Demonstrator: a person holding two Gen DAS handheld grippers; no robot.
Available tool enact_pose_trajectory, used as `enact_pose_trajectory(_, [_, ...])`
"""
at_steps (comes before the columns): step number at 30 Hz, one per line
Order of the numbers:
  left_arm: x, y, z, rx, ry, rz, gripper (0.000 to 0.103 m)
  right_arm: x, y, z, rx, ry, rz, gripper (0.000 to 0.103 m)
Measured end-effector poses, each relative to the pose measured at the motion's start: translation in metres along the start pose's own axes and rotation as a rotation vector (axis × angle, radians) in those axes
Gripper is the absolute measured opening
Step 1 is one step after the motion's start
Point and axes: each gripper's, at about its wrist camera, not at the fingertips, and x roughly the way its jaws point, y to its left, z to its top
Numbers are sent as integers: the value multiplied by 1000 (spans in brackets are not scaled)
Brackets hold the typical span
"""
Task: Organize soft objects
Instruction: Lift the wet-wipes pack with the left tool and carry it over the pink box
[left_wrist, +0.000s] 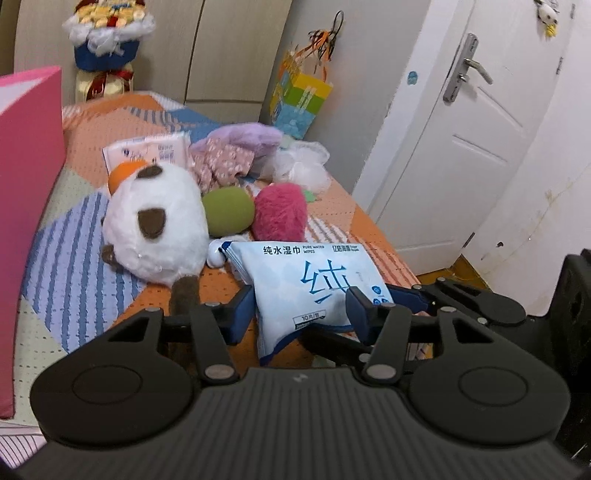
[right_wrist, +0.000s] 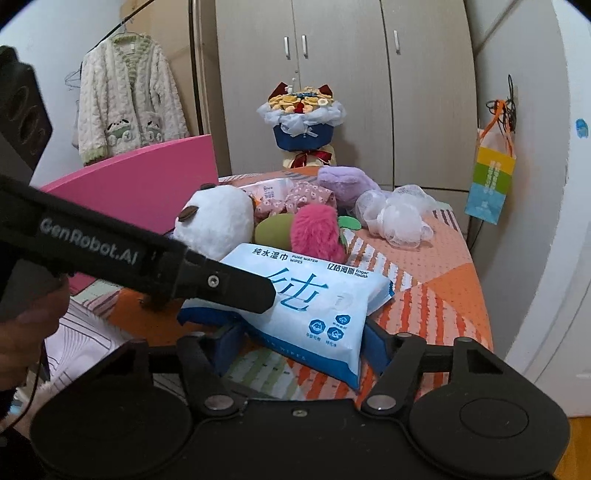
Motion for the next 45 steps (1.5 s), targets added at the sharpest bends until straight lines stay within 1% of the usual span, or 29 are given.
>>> enact_pose_trajectory(5, [-7,-6,-1,34,6,25,52,-3,5,1,42,11,-1,72])
enact_pose_trajectory(10, [-22,-6,0,39,31,23,54,-14,9,11,113,55,29,72])
enact_pose_trajectory(13, [-31,-4,6,49,78,4,54,-20,20,16,91,77,25,73])
enact_pose_trajectory(15, [-36,-1,11,47,92,-16,53,-23,28,20,68,89,9,73])
enact_pose_trajectory(18, [-46,0,14,63,118,-22,53,-26,40,30,56,131,-2,73])
enact_pose_trajectory(20, [-55,2,15,66,136,-28,53,-30,48,38,23,159,-6,73])
enact_pose_trajectory(25, [-83,11,15,47,163,-33,53,-38,70,52,-23,212,24,73])
enact_pose_trajectory(27, [-95,15,12,32,188,-24,54,-41,82,54,-42,233,29,73])
enact_pose_trajectory(30, [-116,16,5,39,206,10,54,-45,102,56,-65,264,60,73])
enact_pose_trajectory(34, [-151,20,-2,42,175,67,54,-51,132,61,-122,262,98,73])
enact_pose_trajectory(36, [-167,26,-3,26,168,85,54,-54,148,65,-157,256,109,73])
enact_pose_trajectory(40, [-199,37,-4,10,154,107,54,-62,176,76,-222,246,151,73])
enact_pose_trajectory(41, [-206,42,-3,6,157,107,54,-62,182,79,-236,247,170,75])
enact_pose_trajectory(45, [-231,63,6,-24,180,106,54,-56,202,92,-239,271,246,76])
